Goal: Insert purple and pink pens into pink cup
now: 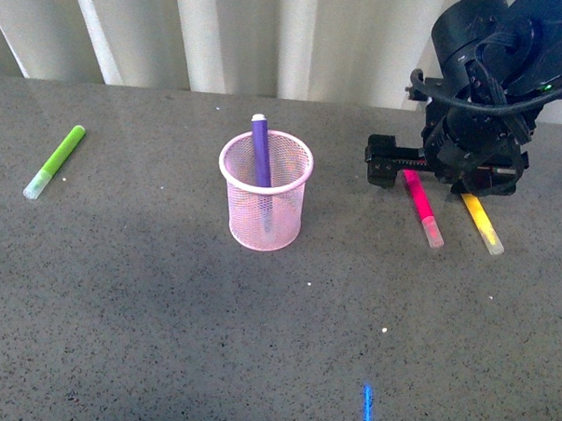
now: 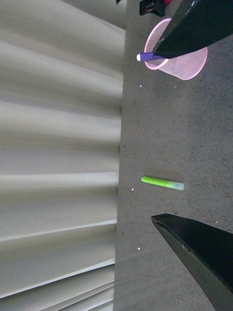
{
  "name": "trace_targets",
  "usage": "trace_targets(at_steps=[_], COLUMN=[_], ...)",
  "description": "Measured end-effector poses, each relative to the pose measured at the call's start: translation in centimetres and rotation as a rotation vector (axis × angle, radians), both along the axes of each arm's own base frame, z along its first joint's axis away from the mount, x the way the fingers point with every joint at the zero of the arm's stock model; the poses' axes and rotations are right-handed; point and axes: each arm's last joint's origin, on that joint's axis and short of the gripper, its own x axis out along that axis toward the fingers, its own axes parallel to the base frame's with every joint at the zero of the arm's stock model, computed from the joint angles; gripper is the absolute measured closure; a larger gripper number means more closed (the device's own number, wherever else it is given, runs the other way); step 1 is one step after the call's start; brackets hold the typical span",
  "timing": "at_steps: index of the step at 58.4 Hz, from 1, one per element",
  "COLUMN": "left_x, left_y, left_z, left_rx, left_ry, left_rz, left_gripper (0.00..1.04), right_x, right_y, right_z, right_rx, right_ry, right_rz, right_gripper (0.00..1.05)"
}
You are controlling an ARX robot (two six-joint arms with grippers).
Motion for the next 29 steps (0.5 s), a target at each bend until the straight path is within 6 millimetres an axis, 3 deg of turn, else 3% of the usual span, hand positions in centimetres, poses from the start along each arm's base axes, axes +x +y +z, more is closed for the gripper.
trace_targets(at_steps=[9,29], left_x=[0.0,0.0], left_y=[0.0,0.0], left_z=[0.0,0.0], left_rx=[0.0,0.0], left_ry=[0.0,0.0], left_rz=[0.0,0.0], left_gripper=[0.07,0.07], right_x=[0.36,0.86], right_y=[0.05,0.12], right_z=[-0.33,-0.5], right_rx=[-0.003,-0.006], right_ry=[-0.026,-0.06], right_rz=[-0.004,0.008], right_gripper=[0.1,0.62])
